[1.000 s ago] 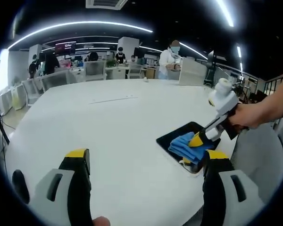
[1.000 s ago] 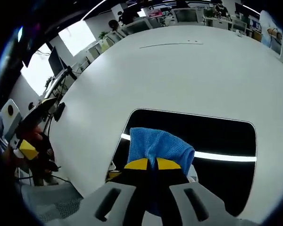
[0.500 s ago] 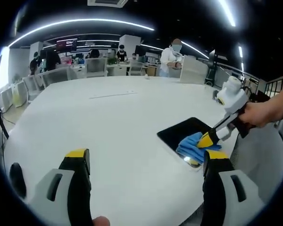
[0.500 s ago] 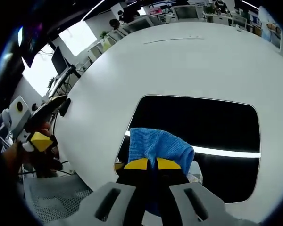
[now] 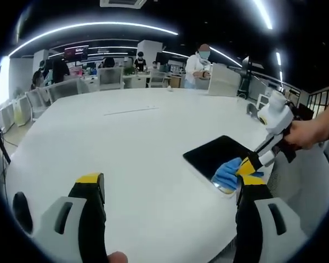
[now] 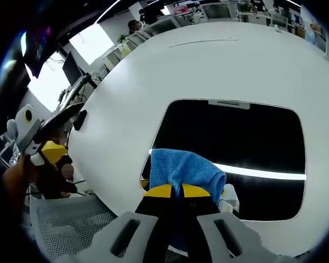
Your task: Wipe the mirror surface with the cleaning cloth until all visible marks leave the cleaned area.
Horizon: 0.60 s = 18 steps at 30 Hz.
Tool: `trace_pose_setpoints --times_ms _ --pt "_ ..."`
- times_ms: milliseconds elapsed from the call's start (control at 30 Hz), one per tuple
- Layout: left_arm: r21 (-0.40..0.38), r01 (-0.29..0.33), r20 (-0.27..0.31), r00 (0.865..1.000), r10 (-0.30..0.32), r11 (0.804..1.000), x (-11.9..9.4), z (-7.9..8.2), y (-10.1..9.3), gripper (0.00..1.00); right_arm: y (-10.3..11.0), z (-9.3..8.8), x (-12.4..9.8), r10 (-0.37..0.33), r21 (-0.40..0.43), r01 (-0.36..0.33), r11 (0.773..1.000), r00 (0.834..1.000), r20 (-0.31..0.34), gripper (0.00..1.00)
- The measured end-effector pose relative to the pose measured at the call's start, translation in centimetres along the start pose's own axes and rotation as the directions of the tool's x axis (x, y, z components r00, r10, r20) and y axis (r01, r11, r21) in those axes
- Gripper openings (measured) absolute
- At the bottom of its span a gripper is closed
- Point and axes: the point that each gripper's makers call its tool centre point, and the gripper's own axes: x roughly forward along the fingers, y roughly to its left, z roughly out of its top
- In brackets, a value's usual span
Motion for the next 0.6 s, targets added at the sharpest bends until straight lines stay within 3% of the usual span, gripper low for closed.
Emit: trace_pose_setpoints --times_ms 233,600 --pt "0.004 0.007 0.001 1.000 -0.007 1.000 0.1 0.5 -0.7 0.99 0.5 -0.8 -0.4 0.018 0.009 -0.018 1.000 0.999 -0.031 0.00" --pt "0.005 0.007 0.006 1.000 -0.007 1.000 0.3 0.6 -0.2 0.99 0.8 -1.2 -0.5 0.030 0.011 -0.030 0.999 0.999 -0.030 0.00"
